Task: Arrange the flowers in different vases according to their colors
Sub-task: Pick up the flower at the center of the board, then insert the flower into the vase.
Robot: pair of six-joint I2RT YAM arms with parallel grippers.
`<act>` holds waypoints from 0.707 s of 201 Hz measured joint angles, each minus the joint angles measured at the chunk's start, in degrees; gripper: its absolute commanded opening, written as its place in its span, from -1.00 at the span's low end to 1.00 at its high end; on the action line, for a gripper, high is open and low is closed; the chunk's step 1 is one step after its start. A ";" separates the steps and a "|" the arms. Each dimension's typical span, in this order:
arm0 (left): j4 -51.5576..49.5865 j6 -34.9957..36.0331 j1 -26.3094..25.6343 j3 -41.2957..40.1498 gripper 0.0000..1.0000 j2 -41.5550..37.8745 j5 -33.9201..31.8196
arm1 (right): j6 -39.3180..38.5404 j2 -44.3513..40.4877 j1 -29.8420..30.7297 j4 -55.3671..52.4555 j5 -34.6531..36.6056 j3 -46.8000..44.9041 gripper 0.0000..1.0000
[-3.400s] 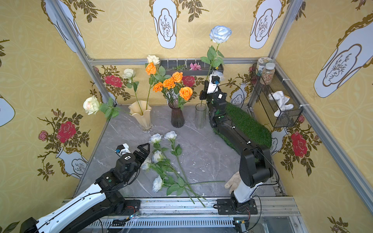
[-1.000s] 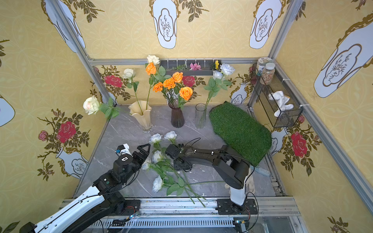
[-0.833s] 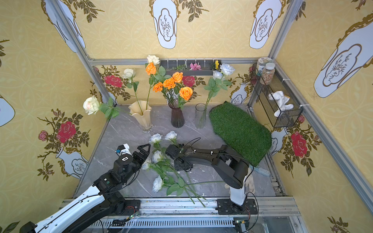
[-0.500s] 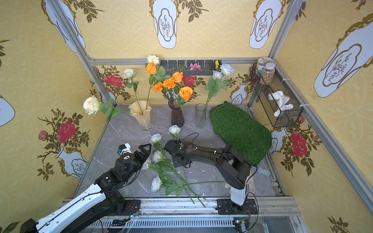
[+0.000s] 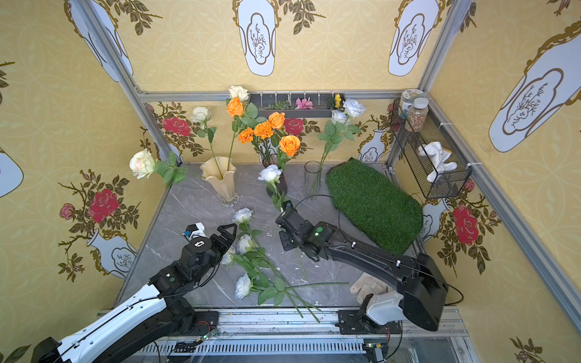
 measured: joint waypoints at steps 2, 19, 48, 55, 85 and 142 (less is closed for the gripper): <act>0.00 0.00 0.00 0.00 1.00 0.00 0.00 | 0.00 -0.63 -0.07 0.61 -0.04 -0.46 -1.00; 0.04 -0.17 0.00 0.00 1.00 0.26 -0.02 | -1.46 -5.88 -0.76 4.94 0.22 -4.09 -1.00; 0.17 -1.14 0.00 0.02 1.00 1.46 -0.42 | -4.26 -14.45 -2.62 14.23 1.81 -10.47 -1.00; 0.31 -1.44 0.00 0.02 1.00 1.53 -0.52 | -4.90 -16.11 -3.28 16.61 2.71 -11.65 -1.00; 0.46 -1.62 0.00 -0.11 1.00 1.18 -0.94 | -8.31 -19.23 -6.43 25.09 5.51 -12.98 -1.00; 0.57 -2.19 0.00 -0.63 1.00 0.63 -1.29 | -16.46 -15.98 -15.15 42.62 6.10 -11.19 -1.00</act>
